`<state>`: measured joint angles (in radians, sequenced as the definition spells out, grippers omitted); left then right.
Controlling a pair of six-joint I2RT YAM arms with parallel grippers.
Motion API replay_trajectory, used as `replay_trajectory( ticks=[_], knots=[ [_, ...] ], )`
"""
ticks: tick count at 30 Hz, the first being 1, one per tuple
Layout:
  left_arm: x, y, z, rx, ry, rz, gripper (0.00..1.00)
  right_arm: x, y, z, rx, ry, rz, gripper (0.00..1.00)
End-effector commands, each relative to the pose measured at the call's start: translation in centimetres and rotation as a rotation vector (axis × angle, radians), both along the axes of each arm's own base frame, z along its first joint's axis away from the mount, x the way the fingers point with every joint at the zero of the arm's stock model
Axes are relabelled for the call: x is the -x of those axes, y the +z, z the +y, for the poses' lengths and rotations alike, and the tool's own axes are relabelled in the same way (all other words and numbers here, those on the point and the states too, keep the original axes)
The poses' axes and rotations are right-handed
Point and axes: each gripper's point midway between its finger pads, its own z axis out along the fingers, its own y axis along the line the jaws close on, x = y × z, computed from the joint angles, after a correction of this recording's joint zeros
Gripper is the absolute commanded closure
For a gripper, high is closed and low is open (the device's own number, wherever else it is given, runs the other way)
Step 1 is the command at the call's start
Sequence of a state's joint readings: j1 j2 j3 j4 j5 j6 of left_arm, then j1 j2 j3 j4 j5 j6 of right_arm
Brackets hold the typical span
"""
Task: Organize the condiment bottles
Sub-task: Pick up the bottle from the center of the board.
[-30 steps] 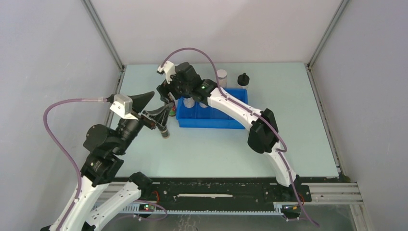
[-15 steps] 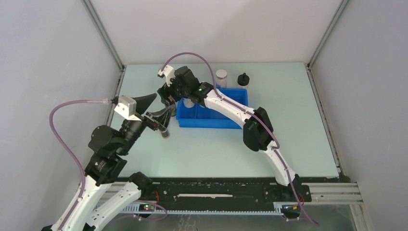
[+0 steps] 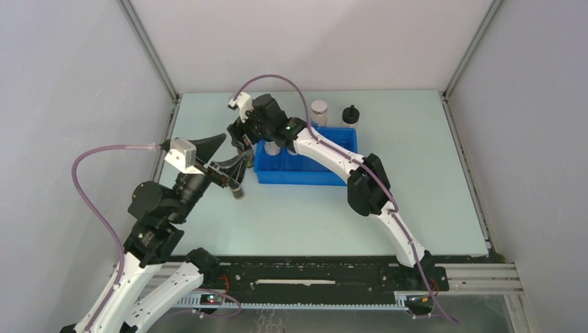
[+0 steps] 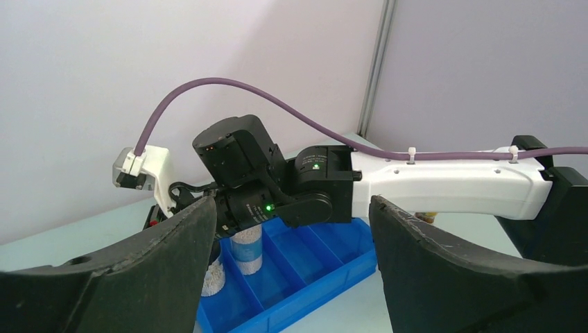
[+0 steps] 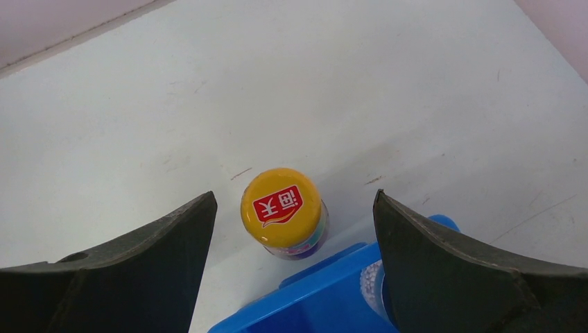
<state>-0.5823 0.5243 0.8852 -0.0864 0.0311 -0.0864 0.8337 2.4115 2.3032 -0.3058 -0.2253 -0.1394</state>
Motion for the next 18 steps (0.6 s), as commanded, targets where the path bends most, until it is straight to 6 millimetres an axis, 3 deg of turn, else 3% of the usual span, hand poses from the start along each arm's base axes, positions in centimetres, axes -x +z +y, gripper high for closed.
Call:
replay_trajectory(
  ticks=[1, 18],
  knots=[
    [-0.04, -0.25, -0.24, -0.01, -0.007, -0.02, 0.15, -0.78, 2.16, 0.55, -0.062, 0.005, -0.026, 0.08],
    [-0.26, -0.54, -0.22, -0.017, 0.003, -0.023, 0.15, -1.15, 1.18, 0.75, -0.06, 0.013, -0.005, 0.14]
  ],
)
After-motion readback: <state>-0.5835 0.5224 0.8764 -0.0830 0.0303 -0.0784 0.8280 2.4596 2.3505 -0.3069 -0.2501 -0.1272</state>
